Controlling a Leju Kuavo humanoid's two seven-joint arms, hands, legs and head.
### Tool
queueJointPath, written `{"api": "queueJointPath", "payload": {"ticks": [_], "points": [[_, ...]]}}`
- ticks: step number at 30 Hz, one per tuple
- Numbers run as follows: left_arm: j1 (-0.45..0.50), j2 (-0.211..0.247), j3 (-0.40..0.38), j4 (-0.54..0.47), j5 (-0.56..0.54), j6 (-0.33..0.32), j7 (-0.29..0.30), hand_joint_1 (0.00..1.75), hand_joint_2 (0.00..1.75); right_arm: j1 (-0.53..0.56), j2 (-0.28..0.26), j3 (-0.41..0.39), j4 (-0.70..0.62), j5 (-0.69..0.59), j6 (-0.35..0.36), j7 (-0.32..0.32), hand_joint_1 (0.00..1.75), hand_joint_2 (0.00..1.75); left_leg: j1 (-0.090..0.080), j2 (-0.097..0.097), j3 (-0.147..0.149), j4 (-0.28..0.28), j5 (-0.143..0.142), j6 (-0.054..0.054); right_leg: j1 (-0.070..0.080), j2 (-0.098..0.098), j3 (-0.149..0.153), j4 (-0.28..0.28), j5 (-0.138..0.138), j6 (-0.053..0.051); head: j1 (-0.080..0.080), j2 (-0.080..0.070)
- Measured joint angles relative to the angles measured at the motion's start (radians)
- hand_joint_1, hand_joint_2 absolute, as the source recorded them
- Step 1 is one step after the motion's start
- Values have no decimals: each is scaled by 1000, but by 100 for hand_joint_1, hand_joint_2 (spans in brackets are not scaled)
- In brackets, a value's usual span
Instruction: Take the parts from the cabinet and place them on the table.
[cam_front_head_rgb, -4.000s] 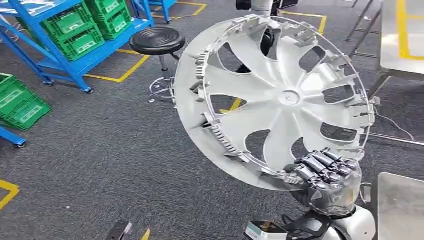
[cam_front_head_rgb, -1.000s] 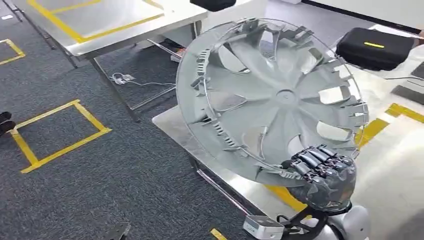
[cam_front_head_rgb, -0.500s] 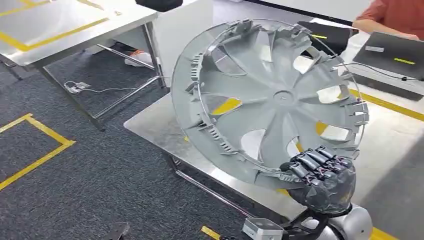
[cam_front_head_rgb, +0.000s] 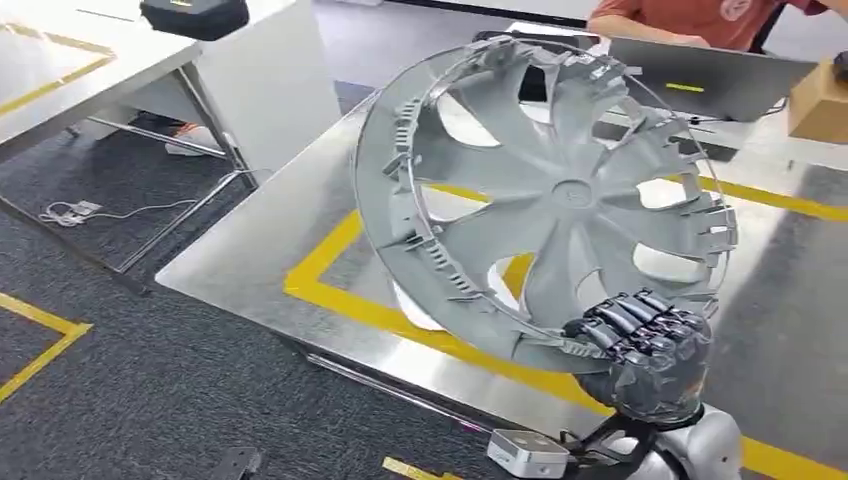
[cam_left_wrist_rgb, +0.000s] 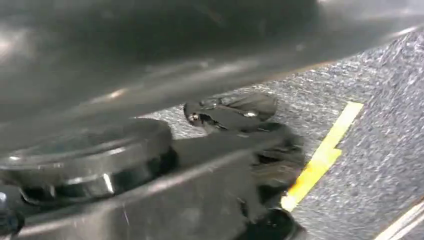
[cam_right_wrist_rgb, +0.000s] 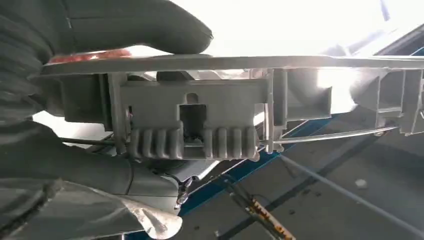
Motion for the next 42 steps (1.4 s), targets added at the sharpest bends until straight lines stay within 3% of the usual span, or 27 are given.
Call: {"api": "queueJointPath", "payload": {"ticks": [1,3,4,5,8,9,11,12,14,15,16,18,19,20,21,24,25,26,27,29,30,32,34,36,37,38,42], "points": [[0,0,0,0,0,0,0,0,0,0,0,0,0,0,0,0,175,175,0,-1,9,-29,33,4,1,15,1,1,0,0,-1,0],[-2,1,0,0,0,0,0,0,0,0,0,0,0,0,0,0,175,175,0,-24,78,-198,139,17,2,45,3,2,0,1,-1,0],[-1,2,0,0,0,0,0,0,0,0,0,1,0,0,0,0,175,175,0,-67,113,-283,178,25,1,56,3,2,1,2,0,0],[-1,5,2,0,1,0,0,0,0,-1,0,1,0,0,0,0,175,175,7,-119,123,-308,168,33,5,66,-3,6,2,8,2,0],[-2,3,3,1,2,0,0,0,0,0,0,3,0,0,0,2,175,175,-2,-94,124,-320,166,30,-12,103,-18,0,13,30,-4,0],[-4,3,4,2,2,-1,0,0,0,0,-1,3,0,0,0,2,175,175,4,-79,127,-332,173,37,-8,117,-23,-2,16,38,-2,0],[-6,2,5,1,3,-1,-1,0,0,-1,-2,3,0,-2,0,2,175,175,7,-49,130,-344,182,45,-1,16,-54,47,-23,43,4,0],[-5,2,5,2,3,-1,-1,0,0,-5,-2,4,0,-3,0,2,175,175,6,-34,129,-344,182,46,-2,-13,-87,117,-62,48,6,0],[2,2,6,2,3,0,-1,0,0,-4,-3,6,0,-3,0,2,175,175,4,1,128,-343,180,47,-5,-31,-163,280,-127,55,5,0],[2,2,7,2,3,0,-1,0,0,-4,-3,6,1,-4,0,2,175,175,4,18,128,-343,180,47,-6,-33,-179,315,-130,58,5,0],[2,2,7,2,4,0,-1,0,0,-3,-5,7,1,-4,0,3,175,175,4,31,128,-343,179,46,-8,-36,-168,294,-108,61,5,0],[-1,0,7,2,6,0,-1,0,0,-2,-7,7,1,-5,0,4,175,175,5,54,131,-341,175,41,-10,-53,-80,138,-31,61,5,0],[-2,0,7,2,6,0,-1,0,0,-3,-7,7,1,-5,0,5,175,175,5,64,133,-338,171,36,-10,-89,-22,39,3,60,6,0],[-2,1,7,2,6,0,-1,0,0,-5,-7,7,1,-5,0,6,175,175,-6,72,134,-336,166,29,4,-136,0,-3,-18,54,6,0],[-2,1,7,2,6,0,-1,0,0,-5,-8,9,1,-6,0,6,175,175,-8,79,135,-334,165,24,-1,-117,6,-5,-8,42,2,0],[-4,2,8,2,7,1,-1,0,0,-3,-9,9,1,-6,0,9,175,175,-7,108,142,-333,161,12,0,-84,-3,1,-7,27,2,0],[-5,1,8,2,7,1,-1,0,0,-2,-9,10,1,-6,0,9,175,175,-2,91,141,-328,151,1,-6,-74,-1,-2,-2,18,1,0],[-6,1,8,2,6,1,-1,0,0,-4,-9,10,1,-6,0,9,175,175,2,43,130,-294,121,-2,-7,-63,-2,-2,-1,13,-2,0],[-5,1,8,2,7,1,-1,0,0,-4,-9,11,1,-6,0,10,175,175,3,17,103,-227,79,-3,-7,-53,-3,-2,0,9,-2,0],[0,2,8,2,7,2,-1,0,0,-4,-10,11,1,-5,0,10,175,175,3,1,26,-52,2,-4,-5,-27,-5,-2,1,5,-2,0],[2,2,8,2,7,3,-1,0,0,-4,-10,12,2,-5,0,10,175,175,3,0,1,-3,-7,-3,-3,-13,-5,-1,1,5,-2,0],[2,2,8,2,7,3,-1,0,0,-4,-10,13,3,-5,0,10,175,175,3,-2,21,-60,55,4,-1,16,-4,1,2,5,-3,0],[0,3,8,2,7,3,-1,0,0,-4,-10,15,3,-5,0,10,175,175,1,-13,99,-239,153,18,0,31,-1,2,1,5,-3,0],[-4,4,8,2,6,3,-1,0,0,-5,-10,15,3,-8,0,0,175,175,0,-28,128,-318,162,26,6,45,-6,8,1,11,-3,0],[-8,4,8,2,6,3,-1,0,0,-5,-10,15,3,-8,0,-6,175,175,1,-27,126,-322,162,22,5,45,-12,11,1,15,-3,0],[-8,3,8,2,6,3,-1,0,0,-4,-10,15,3,-7,0,-12,175,175,1,-28,125,-323,162,11,5,43,-13,10,-1,9,-1,0],[-5,3,8,2,6,5,0,0,0,-6,-10,15,3,2,0,-18,175,175,-3,-33,122,-323,166,18,1,36,-10,2,4,18,-2,0]]}}
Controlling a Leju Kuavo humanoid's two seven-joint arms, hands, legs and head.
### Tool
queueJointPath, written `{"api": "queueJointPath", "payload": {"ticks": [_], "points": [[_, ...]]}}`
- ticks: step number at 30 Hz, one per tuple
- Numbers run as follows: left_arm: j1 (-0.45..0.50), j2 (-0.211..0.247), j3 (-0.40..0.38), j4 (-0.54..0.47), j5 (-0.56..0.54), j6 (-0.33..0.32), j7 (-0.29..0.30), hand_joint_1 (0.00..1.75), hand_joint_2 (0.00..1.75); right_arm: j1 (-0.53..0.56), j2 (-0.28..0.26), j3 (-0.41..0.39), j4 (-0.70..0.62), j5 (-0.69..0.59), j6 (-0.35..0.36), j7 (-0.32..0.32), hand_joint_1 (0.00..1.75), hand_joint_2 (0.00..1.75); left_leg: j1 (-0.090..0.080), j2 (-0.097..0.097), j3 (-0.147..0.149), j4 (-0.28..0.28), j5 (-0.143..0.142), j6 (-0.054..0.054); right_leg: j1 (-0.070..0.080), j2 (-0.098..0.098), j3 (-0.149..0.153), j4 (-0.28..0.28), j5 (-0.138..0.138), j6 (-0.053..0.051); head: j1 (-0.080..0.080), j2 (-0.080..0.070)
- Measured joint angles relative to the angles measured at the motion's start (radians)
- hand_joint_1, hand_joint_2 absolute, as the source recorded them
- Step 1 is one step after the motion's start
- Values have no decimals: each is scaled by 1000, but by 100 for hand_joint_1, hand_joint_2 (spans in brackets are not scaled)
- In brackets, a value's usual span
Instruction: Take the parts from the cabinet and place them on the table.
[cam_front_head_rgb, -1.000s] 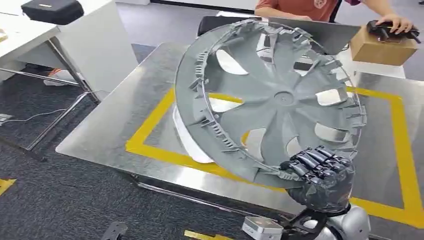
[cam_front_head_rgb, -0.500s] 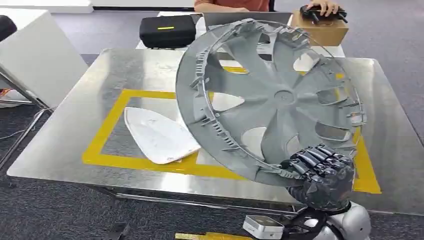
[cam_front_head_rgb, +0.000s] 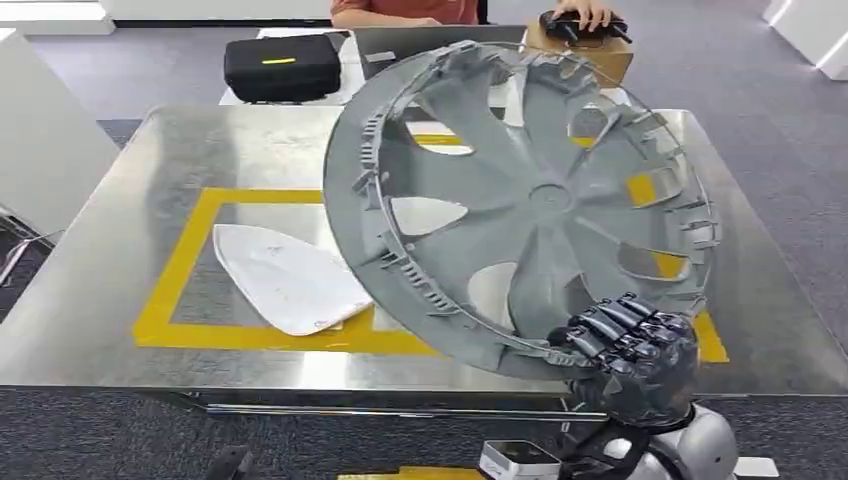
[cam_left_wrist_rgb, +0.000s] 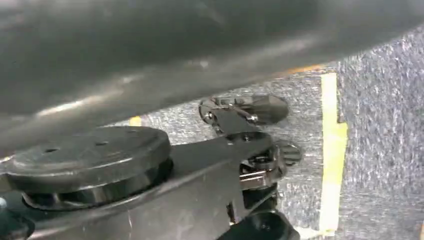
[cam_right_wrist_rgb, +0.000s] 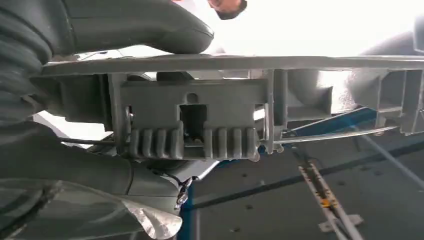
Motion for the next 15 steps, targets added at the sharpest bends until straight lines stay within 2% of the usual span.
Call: {"api": "queueJointPath", "payload": {"ticks": [3,10,15], "points": [[0,0,0,0,0,0,0,0,0,-2,0,0,1,10,0,2,175,175,-1,0,-1,0,1,3,-2,0,1,-3,2,5,0,0],[0,0,1,0,0,3,0,0,0,-2,0,-1,6,31,0,22,175,175,-3,0,-1,2,2,6,-3,0,0,-3,4,8,0,0],[0,0,6,0,3,3,2,0,0,-5,-1,-2,21,47,0,85,175,175,-2,0,-1,2,2,6,-3,0,-1,-2,4,9,0,0]]}}
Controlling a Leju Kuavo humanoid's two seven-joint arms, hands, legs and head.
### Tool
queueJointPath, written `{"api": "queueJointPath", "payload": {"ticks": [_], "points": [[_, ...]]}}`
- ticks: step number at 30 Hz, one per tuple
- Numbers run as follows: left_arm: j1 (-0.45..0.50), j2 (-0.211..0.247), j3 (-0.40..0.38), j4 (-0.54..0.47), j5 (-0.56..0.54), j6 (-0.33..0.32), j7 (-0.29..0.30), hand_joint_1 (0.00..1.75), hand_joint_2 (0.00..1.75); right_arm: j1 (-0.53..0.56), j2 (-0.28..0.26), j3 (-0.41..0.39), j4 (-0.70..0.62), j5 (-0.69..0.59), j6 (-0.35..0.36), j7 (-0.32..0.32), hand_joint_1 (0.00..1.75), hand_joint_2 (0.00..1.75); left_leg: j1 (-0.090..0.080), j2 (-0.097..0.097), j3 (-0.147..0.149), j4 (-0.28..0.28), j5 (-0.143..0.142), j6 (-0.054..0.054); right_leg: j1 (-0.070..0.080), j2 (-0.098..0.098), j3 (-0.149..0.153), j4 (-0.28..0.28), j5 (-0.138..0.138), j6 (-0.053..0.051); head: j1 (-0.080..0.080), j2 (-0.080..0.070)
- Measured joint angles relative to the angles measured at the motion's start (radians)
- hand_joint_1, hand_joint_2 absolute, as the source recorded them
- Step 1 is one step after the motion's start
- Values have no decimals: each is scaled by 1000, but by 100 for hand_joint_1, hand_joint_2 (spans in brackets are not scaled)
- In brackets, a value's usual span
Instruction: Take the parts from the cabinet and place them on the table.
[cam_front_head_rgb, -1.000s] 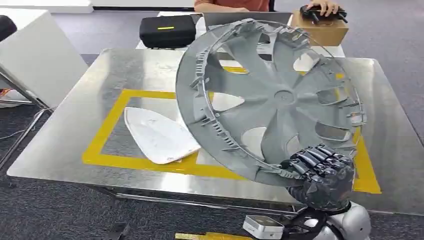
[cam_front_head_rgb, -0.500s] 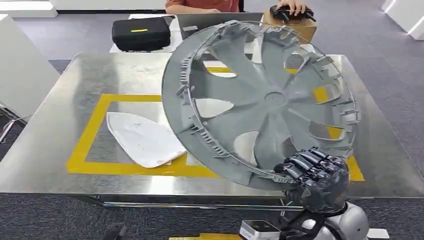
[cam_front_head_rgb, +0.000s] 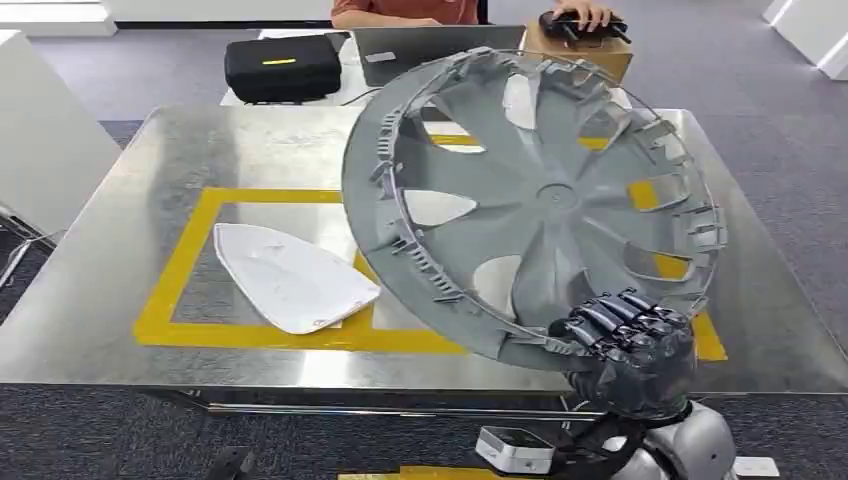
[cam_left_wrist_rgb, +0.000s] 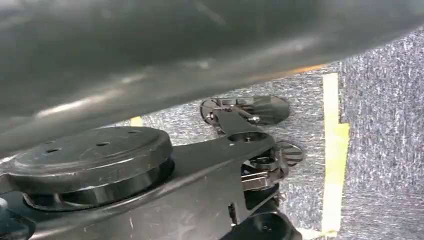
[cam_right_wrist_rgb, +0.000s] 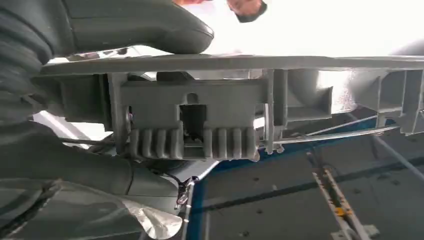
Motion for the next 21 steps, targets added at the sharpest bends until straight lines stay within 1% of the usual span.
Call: {"api": "queueJointPath", "payload": {"ticks": [1,5,8,12,17,21], "points": [[0,0,0,0,0,0,1,0,0,-2,-2,0,3,1,0,14,175,175,0,0,0,0,0,0,0,0,0,0,0,0,0,0],[0,0,9,0,0,-4,2,0,0,-15,-32,0,26,29,0,109,175,175,0,0,0,0,1,0,0,0,-1,2,0,0,0,0],[1,1,13,0,-2,-7,5,0,0,-23,-54,2,49,43,0,153,175,175,1,0,0,0,1,0,0,0,-1,2,0,0,0,0],[2,1,20,1,-2,-11,5,0,0,-46,-100,12,95,71,0,252,175,175,1,0,0,0,1,0,0,-1,-1,2,0,0,0,0],[1,2,25,1,-3,-11,5,0,0,-70,-161,30,152,85,0,351,175,175,1,-1,-1,0,1,0,0,-1,-2,2,0,0,0,0],[1,3,25,1,-9,-11,5,0,0,-95,-204,39,204,90,0,391,175,175,1,-1,-1,0,1,0,0,-2,-2,2,0,0,0,0]]}}
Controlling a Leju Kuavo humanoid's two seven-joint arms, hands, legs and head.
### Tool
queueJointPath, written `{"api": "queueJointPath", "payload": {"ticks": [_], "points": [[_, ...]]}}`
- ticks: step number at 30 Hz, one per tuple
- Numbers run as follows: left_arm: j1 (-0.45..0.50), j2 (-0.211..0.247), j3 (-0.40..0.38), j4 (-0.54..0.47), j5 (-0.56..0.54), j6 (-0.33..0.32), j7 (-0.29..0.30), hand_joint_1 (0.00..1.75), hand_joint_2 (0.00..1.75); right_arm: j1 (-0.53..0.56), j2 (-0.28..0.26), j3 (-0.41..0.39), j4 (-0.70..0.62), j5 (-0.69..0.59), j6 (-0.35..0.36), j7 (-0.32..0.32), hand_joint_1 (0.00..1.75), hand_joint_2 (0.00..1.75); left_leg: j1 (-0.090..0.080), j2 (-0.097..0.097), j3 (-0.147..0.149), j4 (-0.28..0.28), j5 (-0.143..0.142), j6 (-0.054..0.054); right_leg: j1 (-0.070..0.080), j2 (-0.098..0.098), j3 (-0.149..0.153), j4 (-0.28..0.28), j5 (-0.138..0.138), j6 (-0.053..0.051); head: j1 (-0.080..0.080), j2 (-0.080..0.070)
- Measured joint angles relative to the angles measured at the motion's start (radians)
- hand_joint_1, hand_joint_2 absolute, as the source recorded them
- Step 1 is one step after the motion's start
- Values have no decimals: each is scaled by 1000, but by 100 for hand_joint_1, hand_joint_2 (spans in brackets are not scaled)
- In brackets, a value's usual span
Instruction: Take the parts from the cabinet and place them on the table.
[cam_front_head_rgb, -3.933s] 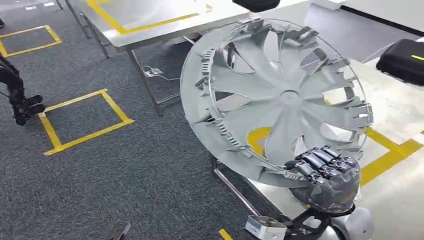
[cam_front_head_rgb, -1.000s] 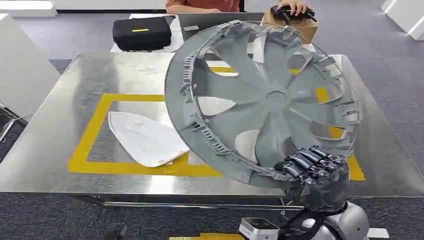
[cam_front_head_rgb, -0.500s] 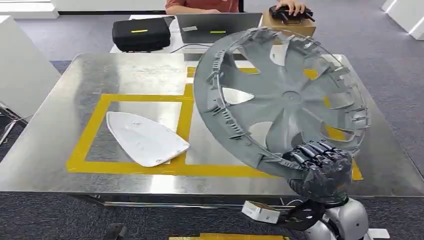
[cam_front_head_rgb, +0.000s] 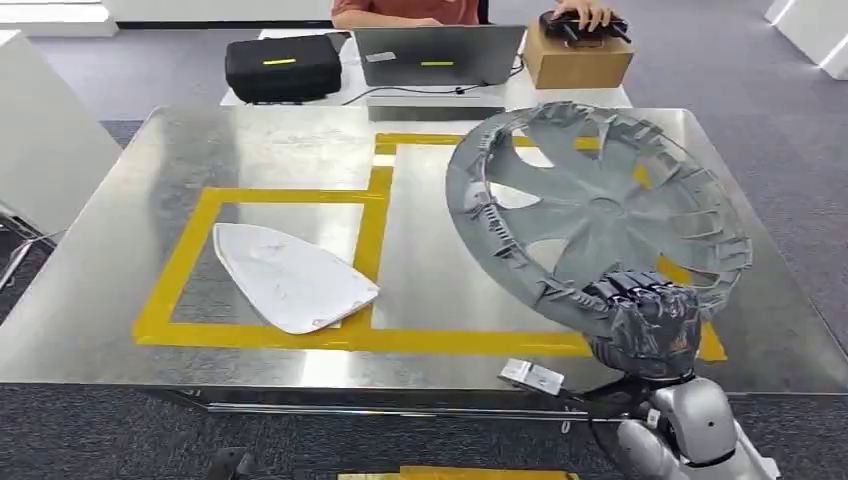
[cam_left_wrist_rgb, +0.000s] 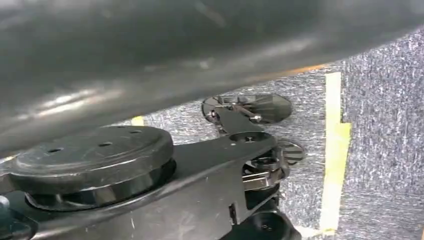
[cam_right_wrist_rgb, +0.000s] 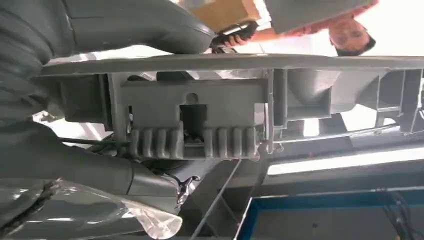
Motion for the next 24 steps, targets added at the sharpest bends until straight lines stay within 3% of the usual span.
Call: {"api": "queueJointPath", "payload": {"ticks": [13,24], "points": [[-1,2,0,0,-11,-3,15,0,0,-66,-60,32,111,66,5,28,175,175,0,0,0,0,0,0,0,0,-1,0,0,0,0,0],[-5,3,-1,0,-32,-13,19,0,0,-138,-92,156,139,88,24,24,175,175,0,0,-1,0,0,0,0,0,-1,0,0,0,0,0]]}}
